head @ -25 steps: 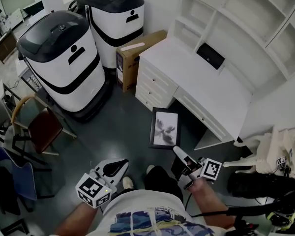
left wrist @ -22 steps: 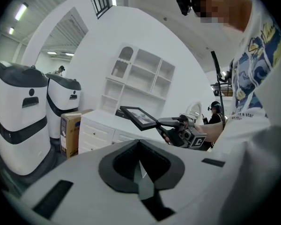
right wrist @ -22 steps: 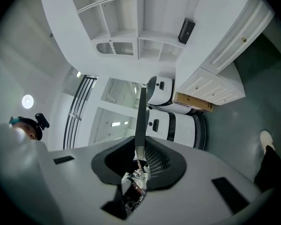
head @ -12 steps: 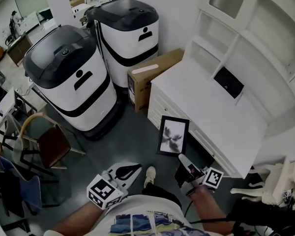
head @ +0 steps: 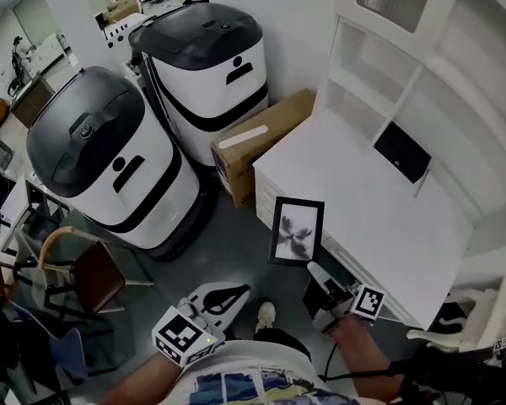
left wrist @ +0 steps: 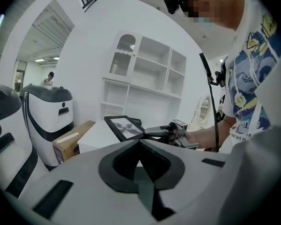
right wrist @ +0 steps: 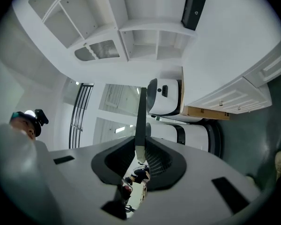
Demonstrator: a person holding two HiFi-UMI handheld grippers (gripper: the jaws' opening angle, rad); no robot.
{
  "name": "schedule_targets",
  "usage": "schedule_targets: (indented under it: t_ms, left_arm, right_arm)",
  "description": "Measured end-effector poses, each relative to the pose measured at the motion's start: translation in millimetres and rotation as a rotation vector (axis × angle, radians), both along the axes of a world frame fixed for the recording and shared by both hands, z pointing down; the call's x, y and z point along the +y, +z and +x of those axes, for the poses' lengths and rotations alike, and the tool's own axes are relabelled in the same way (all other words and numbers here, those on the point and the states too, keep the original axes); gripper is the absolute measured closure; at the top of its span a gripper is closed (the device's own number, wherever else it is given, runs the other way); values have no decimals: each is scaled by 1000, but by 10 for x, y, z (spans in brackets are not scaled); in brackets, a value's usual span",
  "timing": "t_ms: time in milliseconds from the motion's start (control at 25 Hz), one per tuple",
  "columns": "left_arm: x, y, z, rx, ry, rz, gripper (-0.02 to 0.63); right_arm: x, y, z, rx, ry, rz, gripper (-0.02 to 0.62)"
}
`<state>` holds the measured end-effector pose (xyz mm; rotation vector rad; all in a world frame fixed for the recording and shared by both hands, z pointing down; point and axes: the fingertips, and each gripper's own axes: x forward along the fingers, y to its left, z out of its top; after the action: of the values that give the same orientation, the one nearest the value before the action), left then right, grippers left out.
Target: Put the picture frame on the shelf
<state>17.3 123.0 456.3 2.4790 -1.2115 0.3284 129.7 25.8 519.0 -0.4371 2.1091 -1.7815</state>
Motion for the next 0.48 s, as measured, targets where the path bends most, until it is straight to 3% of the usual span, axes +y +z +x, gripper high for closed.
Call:
schedule_targets:
  t_ms: [240, 480]
  left_arm:
    - [-496, 91, -450, 26, 36, 7, 594]
    - [-1227, -36, -1030, 45, 134, 28, 594]
  right_arm:
    - [-564, -23, -281, 1, 72, 12, 511]
    - [-1251, -235, -595, 9, 226, 9, 511]
